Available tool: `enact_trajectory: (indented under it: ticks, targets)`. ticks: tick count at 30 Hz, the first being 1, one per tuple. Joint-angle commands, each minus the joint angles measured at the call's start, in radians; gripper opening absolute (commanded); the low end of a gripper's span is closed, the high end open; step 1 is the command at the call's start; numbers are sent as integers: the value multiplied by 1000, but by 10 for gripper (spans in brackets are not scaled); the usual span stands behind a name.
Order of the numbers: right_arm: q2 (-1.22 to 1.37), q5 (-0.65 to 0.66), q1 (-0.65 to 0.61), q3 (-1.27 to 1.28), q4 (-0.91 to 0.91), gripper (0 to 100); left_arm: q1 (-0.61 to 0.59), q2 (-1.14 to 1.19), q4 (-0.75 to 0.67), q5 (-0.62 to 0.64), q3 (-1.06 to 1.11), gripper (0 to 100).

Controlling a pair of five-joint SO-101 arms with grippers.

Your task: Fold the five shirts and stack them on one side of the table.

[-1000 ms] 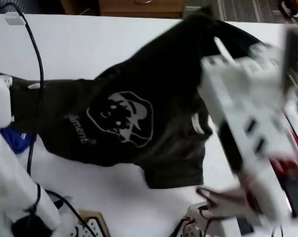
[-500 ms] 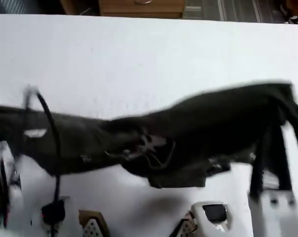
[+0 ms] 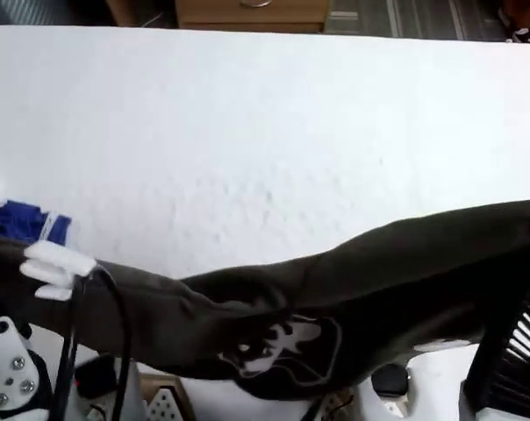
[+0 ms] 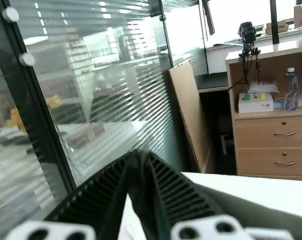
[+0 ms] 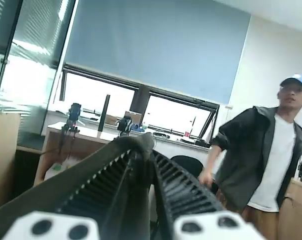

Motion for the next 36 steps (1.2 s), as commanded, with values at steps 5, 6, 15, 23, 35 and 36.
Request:
enact_trajectory:
  ticks: [5, 6, 15, 23, 35, 36]
  targets:
    - [216, -84, -2, 12, -30, 19, 9, 232, -21, 97, 5, 27]
    - [243, -94, -2, 12, -30, 19, 9, 270, -23, 112, 5, 27]
    - [526, -143, -18, 12, -30, 19, 164, 629, -72, 135, 5, 27]
    - [826, -143, -79, 11, -128, 19, 172, 979, -293, 224, -2, 27]
    - [1208, -132, -81, 2, -387, 19, 190, 1293, -631, 226, -5, 27]
    - [1227, -132, -81, 2, -406, 19, 196, 1309, -655, 227, -5, 27]
